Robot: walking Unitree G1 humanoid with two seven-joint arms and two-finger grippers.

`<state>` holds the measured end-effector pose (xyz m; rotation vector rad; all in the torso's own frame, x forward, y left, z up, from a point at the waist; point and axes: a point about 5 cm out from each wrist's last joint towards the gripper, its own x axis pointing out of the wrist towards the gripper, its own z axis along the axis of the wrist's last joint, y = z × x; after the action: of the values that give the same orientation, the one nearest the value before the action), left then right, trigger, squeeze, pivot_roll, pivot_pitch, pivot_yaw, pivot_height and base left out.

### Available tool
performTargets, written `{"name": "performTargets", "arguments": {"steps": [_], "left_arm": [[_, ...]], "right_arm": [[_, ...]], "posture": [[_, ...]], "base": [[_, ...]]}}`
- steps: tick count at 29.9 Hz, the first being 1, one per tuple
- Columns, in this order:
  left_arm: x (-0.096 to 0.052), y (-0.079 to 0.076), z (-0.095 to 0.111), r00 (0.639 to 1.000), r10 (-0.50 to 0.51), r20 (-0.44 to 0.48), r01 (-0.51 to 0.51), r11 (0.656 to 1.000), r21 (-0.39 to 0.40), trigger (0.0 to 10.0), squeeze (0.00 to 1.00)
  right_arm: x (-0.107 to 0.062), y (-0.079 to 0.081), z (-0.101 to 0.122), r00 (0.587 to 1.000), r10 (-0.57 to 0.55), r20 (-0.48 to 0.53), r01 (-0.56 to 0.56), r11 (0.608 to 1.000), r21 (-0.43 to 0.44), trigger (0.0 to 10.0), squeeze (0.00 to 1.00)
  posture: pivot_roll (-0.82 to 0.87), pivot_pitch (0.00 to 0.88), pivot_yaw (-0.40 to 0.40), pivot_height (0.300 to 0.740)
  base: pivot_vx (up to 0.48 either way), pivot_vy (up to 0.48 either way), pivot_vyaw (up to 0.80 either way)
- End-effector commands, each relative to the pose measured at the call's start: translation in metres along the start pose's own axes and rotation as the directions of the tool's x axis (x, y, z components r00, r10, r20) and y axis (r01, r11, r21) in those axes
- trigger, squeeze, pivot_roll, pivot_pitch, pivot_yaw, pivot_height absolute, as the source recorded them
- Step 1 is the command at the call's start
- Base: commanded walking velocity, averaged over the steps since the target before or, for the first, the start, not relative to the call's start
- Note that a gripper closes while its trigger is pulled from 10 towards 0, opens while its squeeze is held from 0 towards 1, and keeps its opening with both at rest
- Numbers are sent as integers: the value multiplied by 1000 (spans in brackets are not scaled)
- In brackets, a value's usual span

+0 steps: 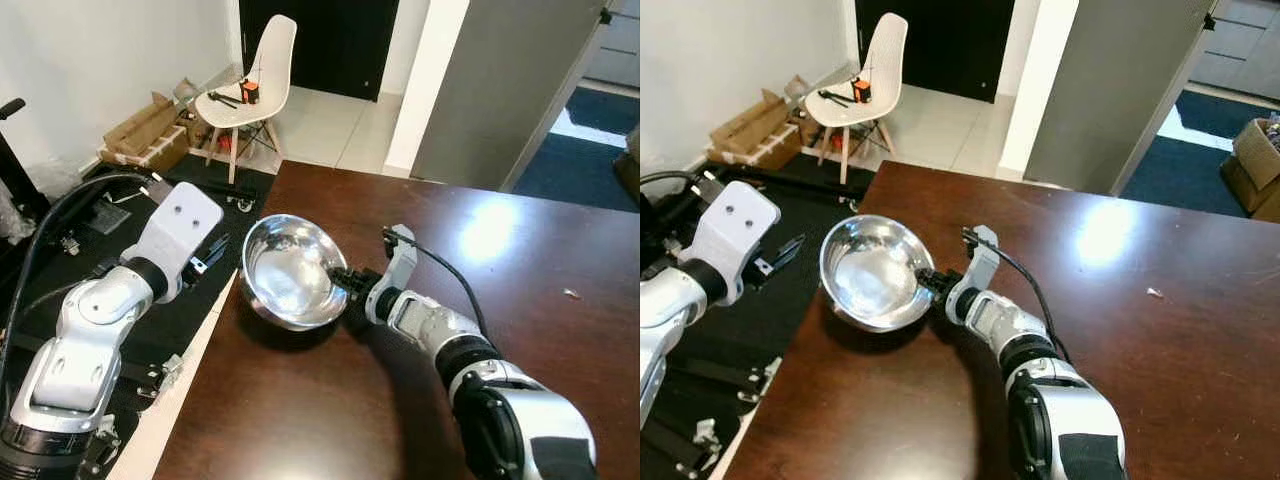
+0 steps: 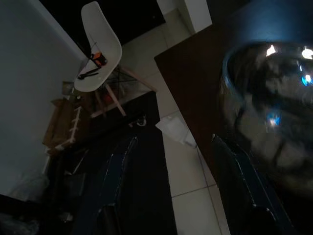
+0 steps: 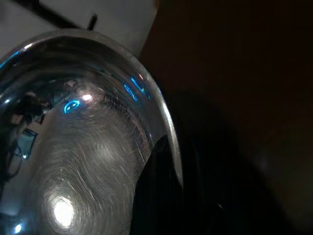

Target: Setting the table

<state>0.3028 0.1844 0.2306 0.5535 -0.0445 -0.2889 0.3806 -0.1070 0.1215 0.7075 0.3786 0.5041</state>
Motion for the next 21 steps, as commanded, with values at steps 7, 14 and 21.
{"name": "performTargets", "arguments": {"steps": [7,14,21], "left_arm": [[2,-9,-8,1000,-7,-28,6,1000,-24,10000,0],[5,-20,-2,996,81,28,-73,976,-204,10000,0],[-3,-40,-3,994,96,44,-78,946,-314,10000,0]], "right_arm": [[-18,-4,31,974,102,201,-109,994,25,0,0],[-67,42,48,886,179,427,-47,952,-302,0,0],[-102,52,23,848,90,522,155,900,-407,10000,0]], "posture": [[136,19,18,740],[54,4,60,740],[-2,0,83,740]], "base": [[0,0,0],[0,0,0],[0,0,0]]}}
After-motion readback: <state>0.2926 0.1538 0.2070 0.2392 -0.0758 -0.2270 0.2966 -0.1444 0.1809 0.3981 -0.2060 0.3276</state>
